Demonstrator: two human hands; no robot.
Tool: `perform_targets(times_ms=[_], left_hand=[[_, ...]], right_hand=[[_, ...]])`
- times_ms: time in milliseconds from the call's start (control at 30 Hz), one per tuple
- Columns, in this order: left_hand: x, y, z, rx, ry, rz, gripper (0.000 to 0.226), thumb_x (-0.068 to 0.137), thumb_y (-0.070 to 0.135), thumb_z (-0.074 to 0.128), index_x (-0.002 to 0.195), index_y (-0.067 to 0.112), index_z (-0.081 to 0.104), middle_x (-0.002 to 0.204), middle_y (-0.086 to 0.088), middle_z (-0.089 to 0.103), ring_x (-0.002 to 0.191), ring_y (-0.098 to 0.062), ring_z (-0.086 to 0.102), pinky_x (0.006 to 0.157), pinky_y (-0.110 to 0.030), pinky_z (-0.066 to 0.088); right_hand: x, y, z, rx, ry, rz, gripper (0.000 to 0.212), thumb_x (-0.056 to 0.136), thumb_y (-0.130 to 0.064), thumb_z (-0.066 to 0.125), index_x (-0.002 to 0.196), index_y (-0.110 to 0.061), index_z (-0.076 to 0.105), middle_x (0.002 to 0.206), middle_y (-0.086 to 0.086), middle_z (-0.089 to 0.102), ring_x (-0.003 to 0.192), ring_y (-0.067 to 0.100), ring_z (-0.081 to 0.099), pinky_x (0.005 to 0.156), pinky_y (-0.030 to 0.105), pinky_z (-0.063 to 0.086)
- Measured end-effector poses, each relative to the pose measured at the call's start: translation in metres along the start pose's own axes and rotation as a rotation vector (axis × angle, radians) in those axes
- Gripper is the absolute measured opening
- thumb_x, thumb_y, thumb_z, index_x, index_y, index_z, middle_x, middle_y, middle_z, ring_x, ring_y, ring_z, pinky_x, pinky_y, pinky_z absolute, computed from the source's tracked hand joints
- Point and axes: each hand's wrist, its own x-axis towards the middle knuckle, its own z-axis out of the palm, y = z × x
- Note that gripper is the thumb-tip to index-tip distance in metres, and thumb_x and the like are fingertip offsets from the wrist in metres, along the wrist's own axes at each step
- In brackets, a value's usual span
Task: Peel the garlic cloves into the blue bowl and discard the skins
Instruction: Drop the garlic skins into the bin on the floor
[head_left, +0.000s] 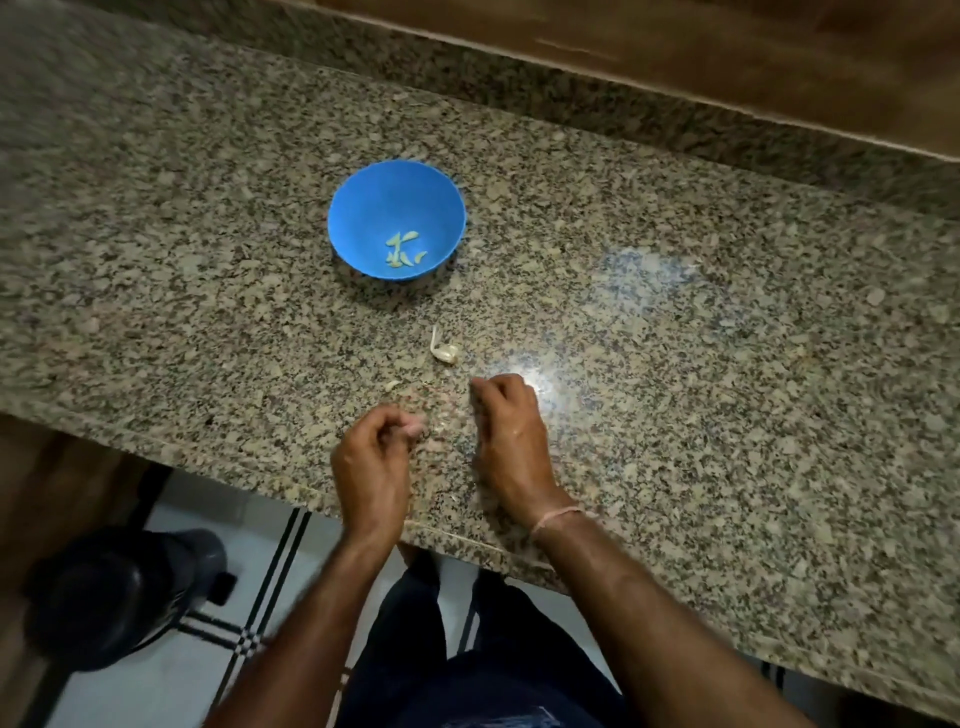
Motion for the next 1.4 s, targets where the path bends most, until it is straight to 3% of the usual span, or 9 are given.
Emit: perform_targets(times_ms=[167, 367, 533, 767, 900, 1000, 1167, 1300, 1400], left_hand=[[0.003, 0.005, -0.008, -0.059, 0.104, -0.085, 0.010, 0.094, 0.008, 0.073, 0.089, 0.018, 0.072, 0.092, 0.005, 0.075, 0.082, 0.000, 0.068, 0.064, -0.009, 0.051], [-0.002, 0.001, -0.009, -0.107, 0.113, -0.099, 0.009, 0.092, 0.013, 0.076, 0.089, 0.021, 0.073, 0.088, 0.009, 0.075, 0.085, -0.006, 0.070, 0.076, -0.023, 0.056], [-0.009, -0.002, -0.009, -0.131, 0.094, -0.107, 0.010, 0.092, 0.013, 0.076, 0.088, 0.021, 0.073, 0.088, 0.010, 0.074, 0.086, -0.009, 0.070, 0.078, -0.025, 0.057], [-0.010, -0.006, -0.010, -0.142, 0.083, -0.137, 0.007, 0.091, 0.016, 0.077, 0.090, 0.021, 0.073, 0.091, 0.008, 0.075, 0.089, -0.011, 0.070, 0.081, -0.028, 0.058], [-0.011, -0.006, -0.010, -0.161, 0.079, -0.136, 0.008, 0.091, 0.015, 0.078, 0.089, 0.022, 0.072, 0.090, 0.009, 0.074, 0.089, -0.014, 0.070, 0.082, -0.032, 0.060], [-0.012, -0.005, -0.010, -0.134, 0.073, -0.123, 0.009, 0.091, 0.019, 0.078, 0.088, 0.025, 0.072, 0.088, 0.011, 0.074, 0.089, -0.013, 0.069, 0.084, -0.039, 0.061], [-0.012, -0.004, -0.012, -0.150, 0.061, -0.127, 0.009, 0.090, 0.019, 0.078, 0.088, 0.026, 0.072, 0.089, 0.009, 0.074, 0.090, -0.015, 0.070, 0.087, -0.044, 0.061], [-0.014, -0.006, -0.016, -0.173, 0.077, -0.122, 0.008, 0.091, 0.018, 0.077, 0.089, 0.023, 0.072, 0.090, 0.008, 0.074, 0.090, -0.016, 0.069, 0.085, -0.038, 0.061], [-0.015, -0.006, -0.017, -0.182, 0.079, -0.114, 0.008, 0.091, 0.017, 0.077, 0.088, 0.022, 0.072, 0.088, 0.008, 0.074, 0.088, -0.014, 0.070, 0.083, -0.035, 0.060]], right_hand=[[0.016, 0.002, 0.004, 0.150, -0.015, 0.039, 0.023, 0.107, -0.006, 0.051, 0.124, -0.012, 0.065, 0.107, -0.010, 0.055, 0.098, -0.002, 0.053, 0.083, 0.002, 0.044], [0.019, 0.009, 0.010, 0.001, -0.087, -0.062, 0.027, 0.109, -0.021, 0.050, 0.135, -0.021, 0.055, 0.122, -0.013, 0.043, 0.111, -0.017, 0.036, 0.095, 0.005, 0.036], [0.027, 0.002, 0.016, -0.109, -0.040, -0.165, 0.046, 0.099, -0.007, 0.067, 0.143, -0.011, 0.057, 0.132, 0.012, 0.053, 0.117, 0.022, 0.046, 0.097, 0.032, 0.048], [-0.003, 0.024, 0.000, 0.022, -0.101, -0.090, 0.036, 0.101, -0.015, 0.060, 0.137, -0.013, 0.063, 0.129, -0.001, 0.053, 0.118, 0.008, 0.047, 0.104, 0.016, 0.046], [-0.014, 0.016, 0.001, 0.057, 0.031, -0.006, 0.034, 0.106, -0.028, 0.045, 0.123, -0.004, 0.062, 0.118, 0.006, 0.056, 0.107, 0.023, 0.058, 0.095, 0.037, 0.057], [-0.009, -0.006, 0.014, 0.084, -0.022, -0.024, 0.025, 0.104, -0.024, 0.053, 0.116, -0.006, 0.065, 0.112, 0.009, 0.059, 0.101, 0.025, 0.059, 0.085, 0.031, 0.056], [0.001, -0.003, 0.021, 0.196, -0.025, 0.035, 0.016, 0.105, -0.009, 0.056, 0.117, -0.007, 0.066, 0.103, -0.006, 0.057, 0.088, -0.001, 0.057, 0.082, 0.024, 0.058], [-0.005, 0.004, 0.018, 0.052, -0.059, -0.075, 0.040, 0.094, -0.012, 0.074, 0.133, -0.009, 0.064, 0.122, -0.002, 0.054, 0.102, 0.002, 0.049, 0.088, 0.001, 0.044], [0.001, -0.004, 0.027, -0.009, -0.049, -0.099, 0.038, 0.088, -0.017, 0.081, 0.124, -0.012, 0.070, 0.117, -0.003, 0.057, 0.106, 0.005, 0.045, 0.082, -0.002, 0.037]])
